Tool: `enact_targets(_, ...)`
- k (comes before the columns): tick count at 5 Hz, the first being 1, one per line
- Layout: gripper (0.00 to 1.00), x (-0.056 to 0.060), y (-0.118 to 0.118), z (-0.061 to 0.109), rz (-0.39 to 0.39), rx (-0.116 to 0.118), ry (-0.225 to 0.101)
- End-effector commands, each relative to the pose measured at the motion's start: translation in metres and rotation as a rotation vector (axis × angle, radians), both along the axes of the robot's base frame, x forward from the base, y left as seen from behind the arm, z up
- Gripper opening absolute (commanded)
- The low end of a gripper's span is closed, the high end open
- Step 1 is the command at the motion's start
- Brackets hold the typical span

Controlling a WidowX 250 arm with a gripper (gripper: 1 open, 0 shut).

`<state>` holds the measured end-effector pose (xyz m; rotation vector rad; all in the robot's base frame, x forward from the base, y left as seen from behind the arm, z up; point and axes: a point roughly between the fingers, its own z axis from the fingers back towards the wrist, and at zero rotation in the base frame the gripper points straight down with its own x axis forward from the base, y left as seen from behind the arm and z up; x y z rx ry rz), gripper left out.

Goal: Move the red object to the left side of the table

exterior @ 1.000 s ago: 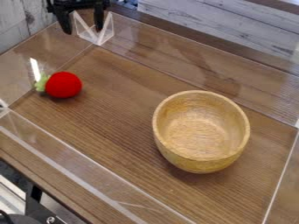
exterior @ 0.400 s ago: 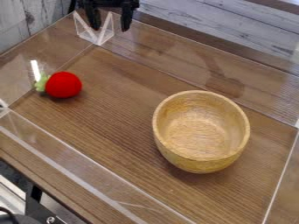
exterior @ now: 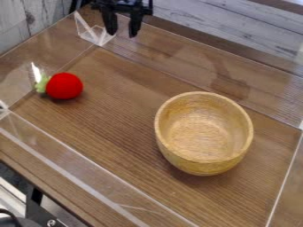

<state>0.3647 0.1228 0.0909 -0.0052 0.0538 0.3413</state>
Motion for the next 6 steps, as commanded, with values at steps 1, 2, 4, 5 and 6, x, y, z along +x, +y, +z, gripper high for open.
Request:
enact_targets(1,1.0,0.008,-0.006,0.016,0.019,0.028,-0.037)
enact_targets(2,1.0,0.009,-0.011,0.01,-0.026,0.045,-0.032)
enact_targets(4,1.0,0.008,-0.009,0.005,-0.034,0.07,-0.041)
enact_targets(5,1.0,0.009,-0.005,0.005,0.004,0.082,-0.05)
enact_targets(6,1.0,0.008,-0.001,0.004,0.035,0.095,-0.058)
